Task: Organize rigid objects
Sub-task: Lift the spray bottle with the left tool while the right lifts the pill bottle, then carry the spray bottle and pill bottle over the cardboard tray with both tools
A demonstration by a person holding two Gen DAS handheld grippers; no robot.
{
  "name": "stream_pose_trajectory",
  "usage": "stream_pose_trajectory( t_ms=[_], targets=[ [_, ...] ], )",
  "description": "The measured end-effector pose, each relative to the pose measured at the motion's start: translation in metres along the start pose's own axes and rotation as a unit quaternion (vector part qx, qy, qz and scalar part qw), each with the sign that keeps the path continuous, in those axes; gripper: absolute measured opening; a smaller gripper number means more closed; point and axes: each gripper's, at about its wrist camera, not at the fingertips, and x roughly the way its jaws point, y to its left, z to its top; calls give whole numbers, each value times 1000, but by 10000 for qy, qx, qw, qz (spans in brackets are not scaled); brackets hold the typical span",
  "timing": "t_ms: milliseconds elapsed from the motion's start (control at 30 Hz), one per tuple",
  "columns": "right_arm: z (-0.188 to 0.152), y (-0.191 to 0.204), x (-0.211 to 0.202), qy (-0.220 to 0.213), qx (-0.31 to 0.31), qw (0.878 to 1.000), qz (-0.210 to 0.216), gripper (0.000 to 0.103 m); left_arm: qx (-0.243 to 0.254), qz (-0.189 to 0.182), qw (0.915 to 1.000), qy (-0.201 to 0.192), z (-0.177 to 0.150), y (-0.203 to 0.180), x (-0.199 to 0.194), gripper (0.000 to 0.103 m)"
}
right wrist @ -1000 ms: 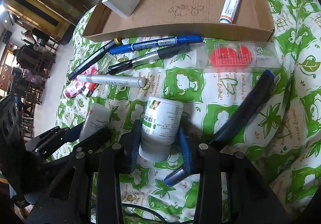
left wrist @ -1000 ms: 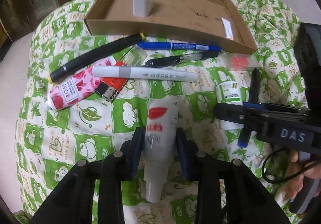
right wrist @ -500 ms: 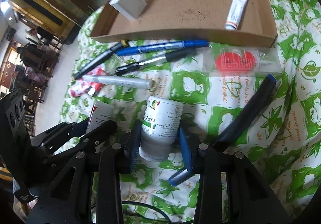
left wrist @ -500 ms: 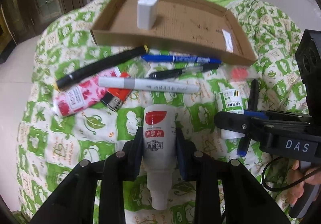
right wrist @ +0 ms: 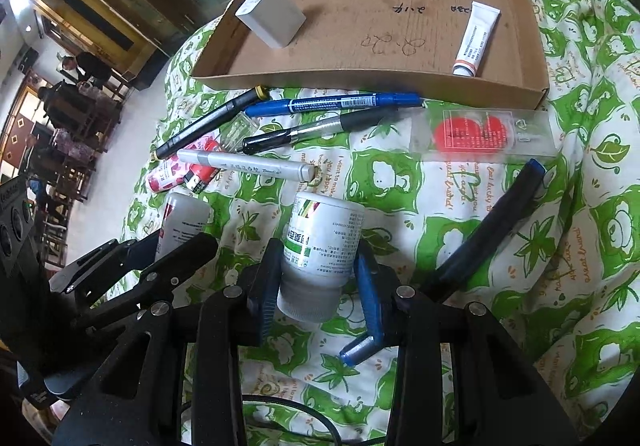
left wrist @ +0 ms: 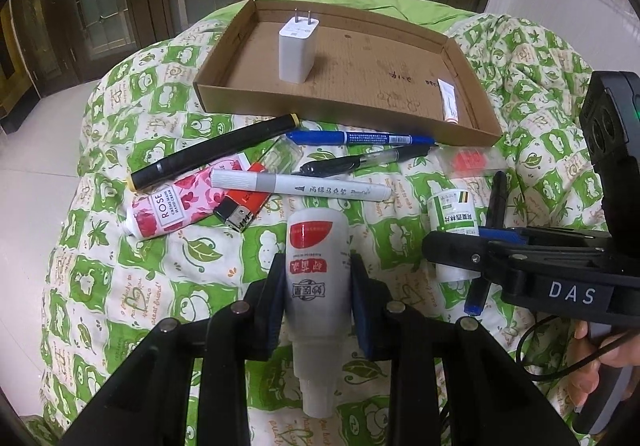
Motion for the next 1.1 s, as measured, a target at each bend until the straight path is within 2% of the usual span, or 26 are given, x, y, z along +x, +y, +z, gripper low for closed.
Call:
stream_pose_trajectory(
  t_ms=[300, 533, 667, 1100],
  targets=[
    [-2, 0, -11, -156, -24, 9999, 47, 36, 12, -21, 9999, -135, 0, 0, -6, 29],
    [-4, -6, -35, -416, 82, 9988, 255, 36, -118, -266, 9991, -297, 1, 6, -16, 29],
    [-3, -10, -38, -415, 182, 9985, 301, 36, -126, -340, 9989, -291, 2, 6, -16, 29],
    [3, -11, -45, -532, 179, 9979, 316, 35, -72, -309, 9990, -307, 3, 5, -14, 29]
  ],
)
